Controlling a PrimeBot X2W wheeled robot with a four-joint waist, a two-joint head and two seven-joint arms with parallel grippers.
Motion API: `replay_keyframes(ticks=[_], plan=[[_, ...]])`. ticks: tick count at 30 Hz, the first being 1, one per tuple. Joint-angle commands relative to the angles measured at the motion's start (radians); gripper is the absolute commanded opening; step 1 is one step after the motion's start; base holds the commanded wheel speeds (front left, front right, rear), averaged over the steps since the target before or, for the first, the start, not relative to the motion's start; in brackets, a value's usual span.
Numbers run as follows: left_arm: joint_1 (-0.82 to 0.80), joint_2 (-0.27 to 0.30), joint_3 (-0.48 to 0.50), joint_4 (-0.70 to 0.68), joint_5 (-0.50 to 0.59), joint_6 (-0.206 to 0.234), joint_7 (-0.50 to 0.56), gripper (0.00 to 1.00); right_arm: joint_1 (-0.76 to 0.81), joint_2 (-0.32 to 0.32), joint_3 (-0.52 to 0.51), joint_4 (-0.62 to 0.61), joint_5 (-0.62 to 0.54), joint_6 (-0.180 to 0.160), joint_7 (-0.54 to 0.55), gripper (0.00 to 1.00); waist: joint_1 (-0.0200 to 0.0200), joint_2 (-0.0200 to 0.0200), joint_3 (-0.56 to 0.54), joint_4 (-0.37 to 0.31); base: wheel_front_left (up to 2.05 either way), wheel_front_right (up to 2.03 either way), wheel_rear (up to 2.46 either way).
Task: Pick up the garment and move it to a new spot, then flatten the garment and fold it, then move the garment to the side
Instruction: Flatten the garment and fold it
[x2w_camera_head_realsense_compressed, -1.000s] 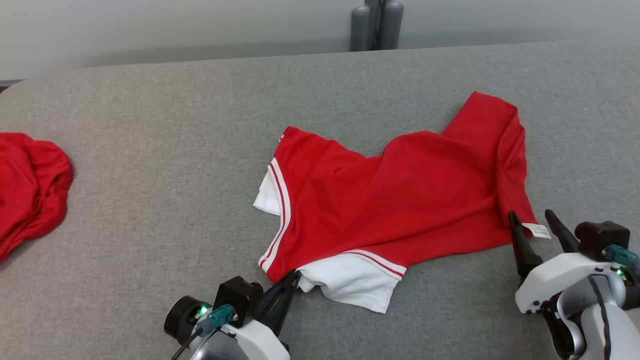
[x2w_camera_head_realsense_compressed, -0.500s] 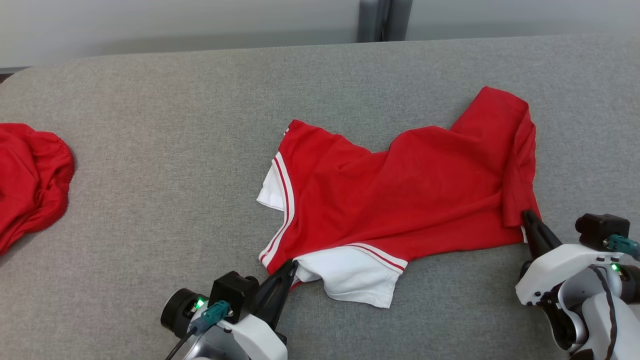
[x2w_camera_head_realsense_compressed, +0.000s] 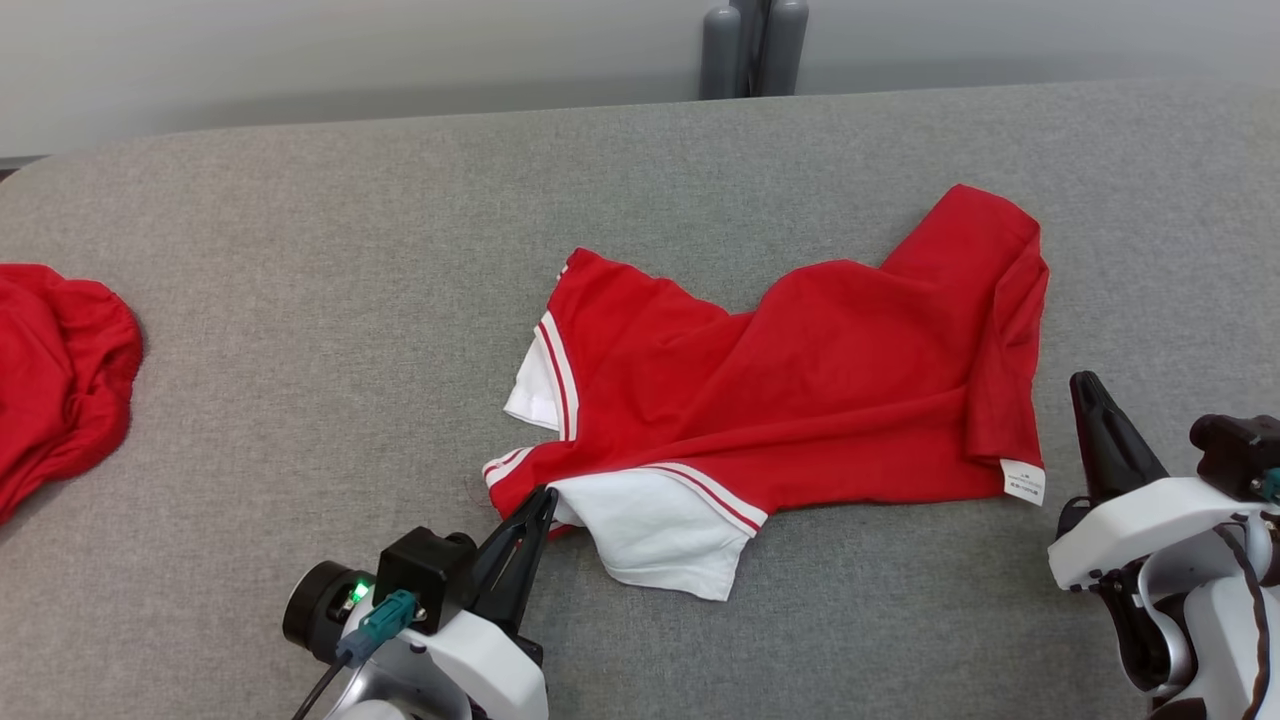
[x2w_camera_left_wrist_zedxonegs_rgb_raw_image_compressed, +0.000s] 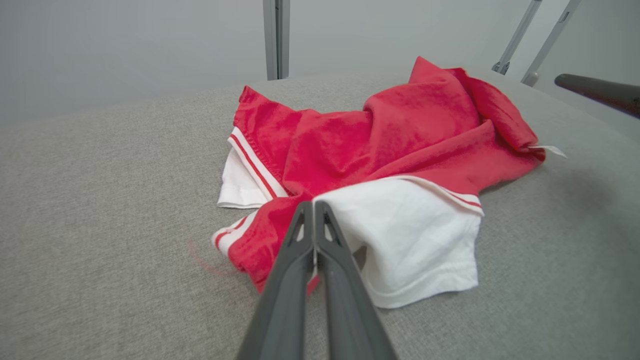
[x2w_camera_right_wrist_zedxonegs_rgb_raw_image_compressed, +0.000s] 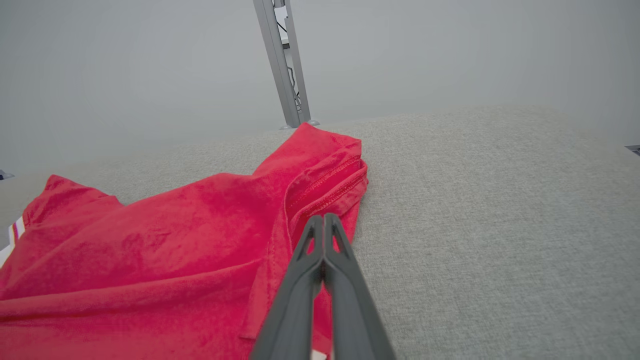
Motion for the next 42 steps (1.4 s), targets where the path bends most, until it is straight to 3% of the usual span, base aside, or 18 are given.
replay_keyframes(ticks=[1,7,8,9,20,31,42], plan=[[0.004,0.005,0.002,-0.003,-0.004,0.008,0.001,0.0,0.008,0.0,-0.006,-0.012,-0.009,0.0,0.0,0.0,0.0,0.0,-0.002,-0.001,0.0,0.0,0.0],[0.009,0.005,-0.007,-0.002,-0.009,0.007,0.005,0.0,0.032,0.009,-0.012,-0.067,-0.025,0.0,-0.004,0.0,0.0,0.0,-0.008,-0.001,0.0,0.0,0.0],[0.01,0.004,-0.008,-0.002,-0.01,0.007,0.005,0.0,0.036,0.012,-0.014,-0.075,-0.028,0.0,-0.008,0.4,0.0,0.0,-0.009,0.0,0.0,0.0,0.0],[0.01,0.003,-0.01,-0.002,-0.01,0.007,0.005,0.0,0.04,0.014,-0.017,-0.086,-0.037,0.0,-0.013,1.0,0.0,0.0,-0.011,0.0,0.0,0.0,0.0],[0.046,-0.002,-0.033,0.01,-0.024,0.01,0.006,0.0,0.146,0.065,-0.048,-0.241,-0.141,0.0,-0.091,1.0,0.0,0.0,-0.063,0.001,0.0,0.0,0.0],[0.105,0.008,-0.048,0.009,-0.044,0.02,0.021,0.0,0.303,0.1,-0.069,-0.31,-0.148,0.0,-0.041,1.0,0.0,0.0,-0.138,-0.01,0.0,0.0,0.0],[0.128,0.022,-0.062,-0.011,-0.051,0.026,0.038,0.0,0.339,0.107,-0.069,-0.338,-0.146,0.0,-0.015,1.0,0.0,0.0,-0.15,-0.015,0.0,0.0,0.0]])
